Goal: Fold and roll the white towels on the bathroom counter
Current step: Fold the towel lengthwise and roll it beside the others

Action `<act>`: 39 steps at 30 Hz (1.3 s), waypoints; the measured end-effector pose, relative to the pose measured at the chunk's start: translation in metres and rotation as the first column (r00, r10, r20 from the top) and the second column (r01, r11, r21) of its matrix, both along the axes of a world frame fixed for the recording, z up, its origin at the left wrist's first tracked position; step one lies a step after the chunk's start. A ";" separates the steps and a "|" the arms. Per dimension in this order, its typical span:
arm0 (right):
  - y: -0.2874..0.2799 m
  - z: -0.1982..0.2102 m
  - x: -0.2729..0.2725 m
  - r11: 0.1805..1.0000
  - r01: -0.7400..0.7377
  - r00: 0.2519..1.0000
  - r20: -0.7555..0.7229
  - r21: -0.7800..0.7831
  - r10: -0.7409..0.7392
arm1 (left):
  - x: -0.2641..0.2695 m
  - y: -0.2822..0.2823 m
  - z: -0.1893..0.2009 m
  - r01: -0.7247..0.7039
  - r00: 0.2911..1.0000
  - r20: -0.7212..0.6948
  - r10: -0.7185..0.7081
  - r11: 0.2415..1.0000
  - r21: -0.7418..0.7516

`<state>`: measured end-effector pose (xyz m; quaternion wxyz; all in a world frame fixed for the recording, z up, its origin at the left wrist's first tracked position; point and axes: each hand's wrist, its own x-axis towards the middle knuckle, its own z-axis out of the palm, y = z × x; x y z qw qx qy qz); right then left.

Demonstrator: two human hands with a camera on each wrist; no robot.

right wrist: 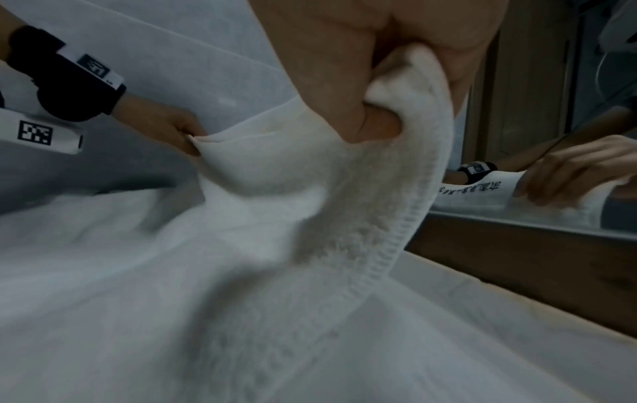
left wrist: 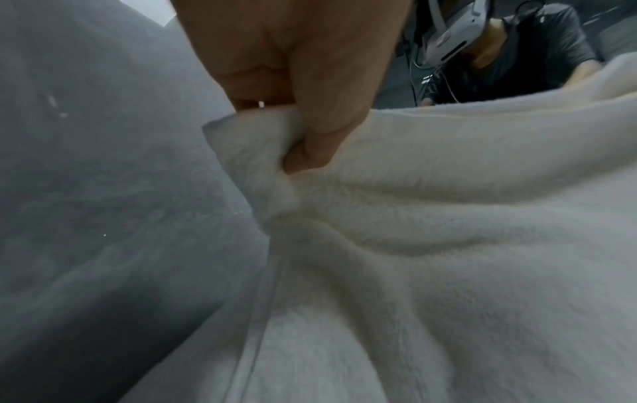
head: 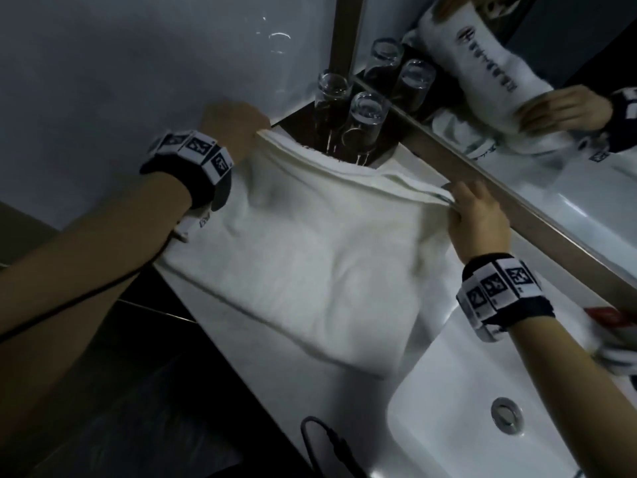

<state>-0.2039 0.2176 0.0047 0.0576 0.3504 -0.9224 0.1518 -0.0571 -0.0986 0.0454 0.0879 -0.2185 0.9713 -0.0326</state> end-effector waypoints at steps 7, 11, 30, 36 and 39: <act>0.035 -0.015 0.039 0.978 -0.207 0.971 0.123 -0.011 0.206 | 0.065 0.003 -0.019 0.016 0.961 -0.268 0.066 0.956 0.291; 0.058 -0.026 0.073 0.911 -0.397 0.890 0.197 -0.111 0.412 | 0.110 0.015 -0.040 0.170 0.975 -0.166 -0.150 0.979 0.112; 0.084 -0.067 0.158 0.816 -0.577 0.744 0.394 -0.028 0.540 | 0.186 0.035 -0.125 -0.067 0.996 0.068 0.059 0.991 0.113; 0.090 -0.074 0.152 0.934 -0.250 0.723 0.592 -0.255 0.355 | 0.183 0.051 -0.130 -0.347 0.802 -0.293 0.521 0.805 0.481; 0.074 -0.080 0.144 0.951 0.136 0.866 0.500 -0.279 0.023 | 0.173 0.057 -0.125 -0.425 0.493 -0.312 0.812 0.538 0.728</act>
